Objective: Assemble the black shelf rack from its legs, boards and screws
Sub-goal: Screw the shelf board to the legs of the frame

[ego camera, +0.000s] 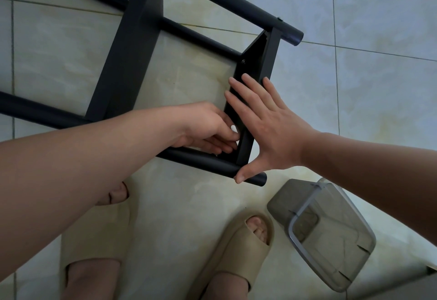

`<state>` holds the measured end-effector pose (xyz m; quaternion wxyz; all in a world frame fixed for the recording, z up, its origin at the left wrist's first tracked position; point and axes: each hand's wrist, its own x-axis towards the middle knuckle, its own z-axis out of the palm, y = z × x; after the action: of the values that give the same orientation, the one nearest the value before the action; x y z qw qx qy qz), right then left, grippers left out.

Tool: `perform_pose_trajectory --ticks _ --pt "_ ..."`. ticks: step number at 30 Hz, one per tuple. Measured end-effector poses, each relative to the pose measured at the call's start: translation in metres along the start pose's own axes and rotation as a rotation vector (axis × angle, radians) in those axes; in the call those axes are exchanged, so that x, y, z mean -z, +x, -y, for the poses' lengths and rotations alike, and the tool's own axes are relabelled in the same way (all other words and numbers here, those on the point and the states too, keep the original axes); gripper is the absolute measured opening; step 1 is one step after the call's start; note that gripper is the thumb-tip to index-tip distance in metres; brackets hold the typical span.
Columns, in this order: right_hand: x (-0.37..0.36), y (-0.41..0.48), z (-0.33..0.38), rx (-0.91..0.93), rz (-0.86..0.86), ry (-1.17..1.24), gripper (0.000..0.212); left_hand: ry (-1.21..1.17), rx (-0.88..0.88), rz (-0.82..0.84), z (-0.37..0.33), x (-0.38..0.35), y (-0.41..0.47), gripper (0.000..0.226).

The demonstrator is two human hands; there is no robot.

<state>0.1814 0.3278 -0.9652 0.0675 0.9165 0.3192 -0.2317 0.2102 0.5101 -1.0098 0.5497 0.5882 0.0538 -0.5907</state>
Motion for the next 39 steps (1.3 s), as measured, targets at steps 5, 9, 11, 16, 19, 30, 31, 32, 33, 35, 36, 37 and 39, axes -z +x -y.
perform_pose_trajectory --ticks 5,9,11,16,19,30,31,32,33,35,36,37,39 --pt "0.000 0.000 0.000 0.000 -0.004 0.000 0.149 -0.030 0.044 0.001 -0.003 -0.002 -0.001 0.004" --pt "0.001 0.000 0.000 -0.003 -0.001 0.002 0.149 -0.075 0.050 -0.022 -0.003 -0.004 -0.001 0.008" --pt "0.001 0.001 0.000 -0.004 -0.004 0.001 0.149 -0.091 0.050 -0.014 -0.003 -0.003 -0.002 0.008" --pt "-0.001 0.000 0.000 -0.001 -0.015 0.000 0.148 -0.097 0.050 0.007 -0.002 0.000 -0.003 0.004" --pt "-0.001 0.001 0.000 -0.002 -0.010 -0.001 0.148 -0.071 0.049 0.013 -0.002 0.001 -0.003 0.005" --pt "-0.003 0.001 0.003 -0.007 -0.024 0.015 0.148 0.052 0.032 0.026 -0.001 0.007 -0.006 0.010" --pt "-0.003 0.001 0.003 -0.007 -0.027 0.014 0.147 0.063 0.034 0.028 -0.001 0.008 -0.007 0.011" --pt "-0.003 0.001 0.003 -0.006 -0.030 0.015 0.147 0.077 0.036 0.030 0.000 0.009 -0.008 0.011" --pt "-0.003 0.001 0.003 -0.005 -0.033 0.015 0.147 0.094 0.037 0.032 0.000 0.010 -0.008 0.011" --pt "-0.003 0.001 0.003 -0.002 -0.036 0.017 0.147 0.128 0.032 0.033 0.000 0.011 -0.009 0.011" --pt "-0.003 0.001 0.003 -0.001 -0.037 0.019 0.147 0.141 0.028 0.034 0.000 0.011 -0.009 0.011" --pt "-0.004 0.002 0.003 -0.001 -0.036 0.019 0.147 0.152 0.024 0.034 0.000 0.011 -0.009 0.011" --pt "-0.004 0.002 0.002 -0.002 -0.038 0.020 0.147 0.179 0.019 0.033 0.000 0.011 -0.011 0.011"
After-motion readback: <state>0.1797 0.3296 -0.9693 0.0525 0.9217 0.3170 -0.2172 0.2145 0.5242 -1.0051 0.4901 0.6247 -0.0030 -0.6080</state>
